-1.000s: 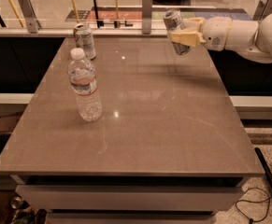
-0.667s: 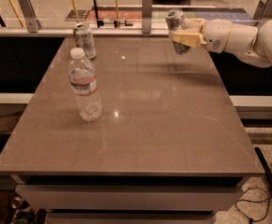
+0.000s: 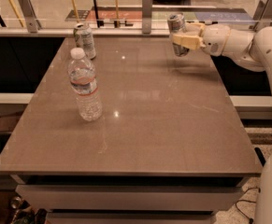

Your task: Place redbull can upright

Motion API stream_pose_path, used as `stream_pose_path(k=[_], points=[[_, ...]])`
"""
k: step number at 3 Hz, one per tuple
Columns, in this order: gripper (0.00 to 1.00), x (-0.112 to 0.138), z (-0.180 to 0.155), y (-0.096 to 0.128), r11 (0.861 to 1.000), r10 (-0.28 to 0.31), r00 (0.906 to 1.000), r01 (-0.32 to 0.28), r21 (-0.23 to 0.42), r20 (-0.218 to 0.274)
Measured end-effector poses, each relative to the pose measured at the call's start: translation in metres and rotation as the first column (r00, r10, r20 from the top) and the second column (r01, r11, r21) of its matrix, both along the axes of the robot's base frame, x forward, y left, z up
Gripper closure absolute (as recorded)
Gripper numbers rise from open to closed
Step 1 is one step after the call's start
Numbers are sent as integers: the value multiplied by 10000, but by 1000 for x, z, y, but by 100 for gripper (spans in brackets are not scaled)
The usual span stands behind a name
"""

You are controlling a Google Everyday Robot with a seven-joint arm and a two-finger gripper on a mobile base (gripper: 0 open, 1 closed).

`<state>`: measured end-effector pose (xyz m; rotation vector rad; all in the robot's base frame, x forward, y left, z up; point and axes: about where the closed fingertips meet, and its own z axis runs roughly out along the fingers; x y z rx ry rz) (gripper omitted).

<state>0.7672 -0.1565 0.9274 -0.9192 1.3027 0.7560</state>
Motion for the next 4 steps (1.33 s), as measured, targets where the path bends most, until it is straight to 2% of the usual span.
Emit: stream_pose_path(k=[1,3,4], points=[[100,9,-12,-3,9998,46,9997,-42,199,-232],[100,19,-31,-7,9967,230,9991,-200,792,-363],[100,22,-39,-12,9944,151,9987,-98,1054,-490]])
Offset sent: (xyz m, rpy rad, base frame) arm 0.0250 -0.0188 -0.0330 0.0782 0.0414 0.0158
